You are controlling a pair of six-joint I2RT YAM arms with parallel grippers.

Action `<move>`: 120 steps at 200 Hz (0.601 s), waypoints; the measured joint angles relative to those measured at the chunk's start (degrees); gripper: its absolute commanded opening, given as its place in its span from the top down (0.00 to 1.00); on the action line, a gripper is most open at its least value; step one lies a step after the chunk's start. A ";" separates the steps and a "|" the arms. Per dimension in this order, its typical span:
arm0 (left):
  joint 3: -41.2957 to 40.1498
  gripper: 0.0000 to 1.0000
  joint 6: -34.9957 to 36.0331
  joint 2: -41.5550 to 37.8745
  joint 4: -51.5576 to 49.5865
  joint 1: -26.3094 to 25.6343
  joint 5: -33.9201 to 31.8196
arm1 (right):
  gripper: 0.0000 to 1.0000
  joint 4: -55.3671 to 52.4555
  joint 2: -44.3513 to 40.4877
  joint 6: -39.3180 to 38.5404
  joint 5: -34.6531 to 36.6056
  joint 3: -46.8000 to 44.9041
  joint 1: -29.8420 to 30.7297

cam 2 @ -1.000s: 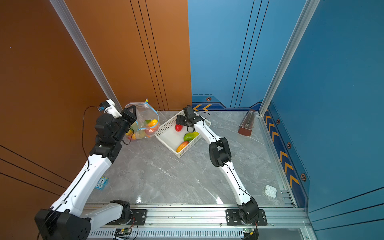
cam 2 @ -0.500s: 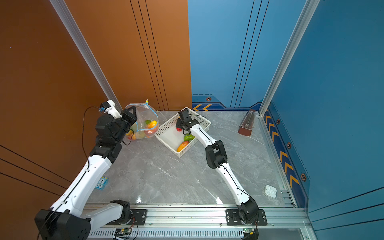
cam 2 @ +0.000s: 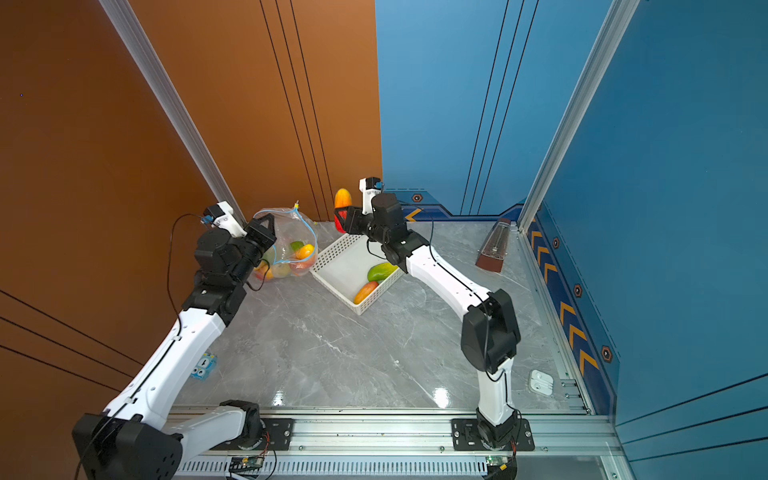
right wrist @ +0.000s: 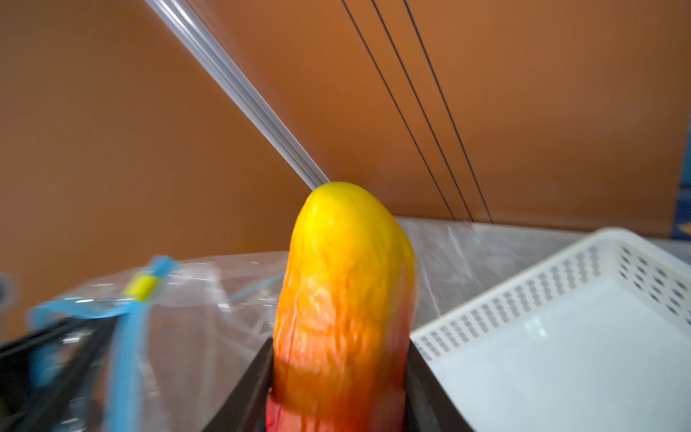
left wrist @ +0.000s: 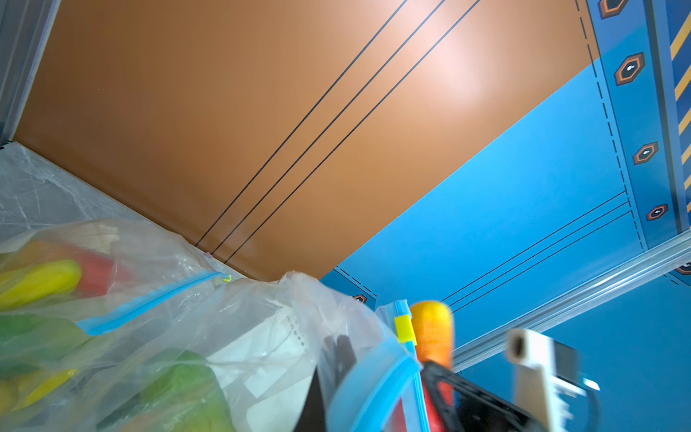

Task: Place the mango in a zip-top bag and seal the zipper
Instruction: Pick up the mango from the basket, then place the mango in the zipper food storage bag.

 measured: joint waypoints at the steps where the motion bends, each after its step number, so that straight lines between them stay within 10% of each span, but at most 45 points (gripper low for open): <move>1: 0.00 1.00 -0.04 0.02 0.00 0.00 0.04 | 0.76 0.98 -0.61 -0.15 0.00 -0.39 0.22; 88: 0.02 1.00 -4.83 3.58 0.00 -0.85 1.57 | 0.75 20.94 5.35 -3.96 -3.76 -3.87 8.28; 120: 0.02 1.00 -7.50 3.61 0.00 -0.68 2.58 | 0.51 20.85 10.58 -5.07 -3.52 -3.17 8.50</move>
